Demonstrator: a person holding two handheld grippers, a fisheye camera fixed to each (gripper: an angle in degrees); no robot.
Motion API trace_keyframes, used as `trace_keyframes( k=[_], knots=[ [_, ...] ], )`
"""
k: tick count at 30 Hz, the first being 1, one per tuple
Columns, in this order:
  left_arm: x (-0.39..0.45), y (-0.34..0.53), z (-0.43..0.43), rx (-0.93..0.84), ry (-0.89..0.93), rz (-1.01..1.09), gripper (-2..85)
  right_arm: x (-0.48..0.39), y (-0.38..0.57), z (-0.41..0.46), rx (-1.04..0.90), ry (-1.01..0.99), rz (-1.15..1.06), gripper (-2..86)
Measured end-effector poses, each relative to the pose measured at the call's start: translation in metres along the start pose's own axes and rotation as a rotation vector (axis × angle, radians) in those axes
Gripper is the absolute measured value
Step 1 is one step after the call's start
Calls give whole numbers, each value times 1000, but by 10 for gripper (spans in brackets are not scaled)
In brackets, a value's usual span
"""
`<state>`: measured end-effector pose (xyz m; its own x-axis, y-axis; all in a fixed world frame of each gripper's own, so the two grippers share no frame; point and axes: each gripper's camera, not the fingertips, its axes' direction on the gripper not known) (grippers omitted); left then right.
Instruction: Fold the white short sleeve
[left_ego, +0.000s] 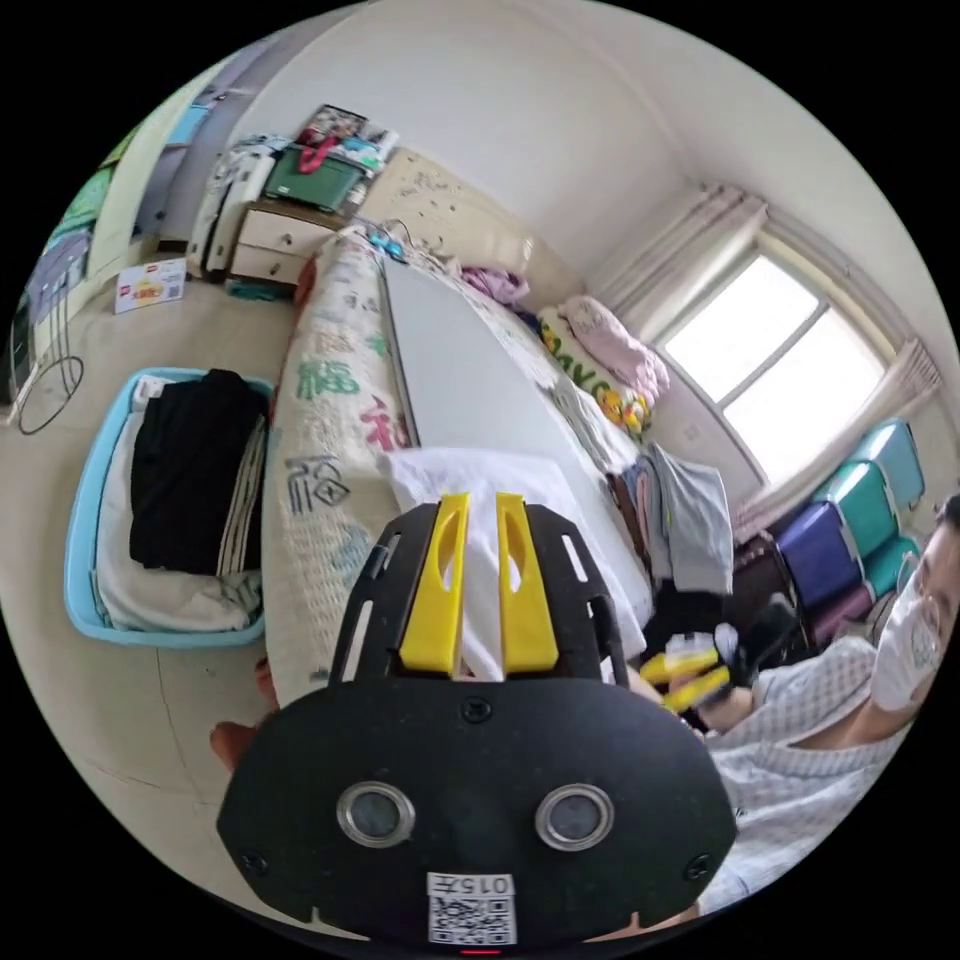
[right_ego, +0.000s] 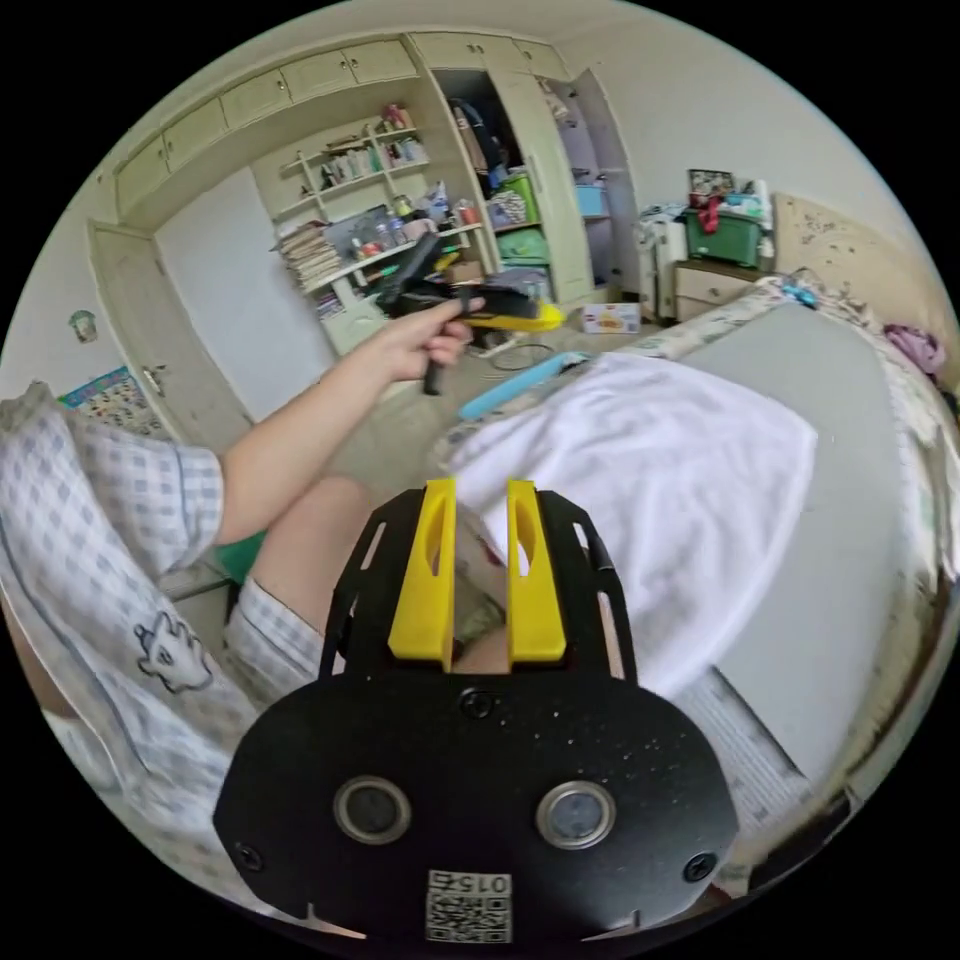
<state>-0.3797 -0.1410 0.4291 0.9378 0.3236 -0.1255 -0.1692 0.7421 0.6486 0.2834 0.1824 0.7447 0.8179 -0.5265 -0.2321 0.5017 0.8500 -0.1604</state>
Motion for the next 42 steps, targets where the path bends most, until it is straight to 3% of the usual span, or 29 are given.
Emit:
trace_keyframes(
  k=[4, 9, 17, 25, 31, 36, 38, 42],
  knots=[
    [64, 53, 16, -163, -35, 92, 78, 36, 47, -38, -66, 247, 22, 114],
    [112, 119, 22, -198, -187, 144, 97, 37, 64, -21, -210, 271, -60, 131],
    [121, 141, 9, -228, -309, 92, 77, 26, 62, 36, -327, 521, -151, 36],
    [94, 168, 14, -216, -150, 53, 0, 63, 77, 8, -282, 462, 23, 0],
    [93, 172, 19, -286, -124, 98, -4, 89, 79, 13, -341, 470, 136, 43],
    [78, 177, 24, -360, -78, 73, 8, 139, 84, -27, -263, 222, 384, 67],
    [72, 178, 6, -273, -35, 60, 27, 160, 89, -61, -164, 170, 440, 78],
    [65, 152, -41, -28, -10, 7, 52, 187, 75, -94, -100, 270, 466, 81]
  ],
)
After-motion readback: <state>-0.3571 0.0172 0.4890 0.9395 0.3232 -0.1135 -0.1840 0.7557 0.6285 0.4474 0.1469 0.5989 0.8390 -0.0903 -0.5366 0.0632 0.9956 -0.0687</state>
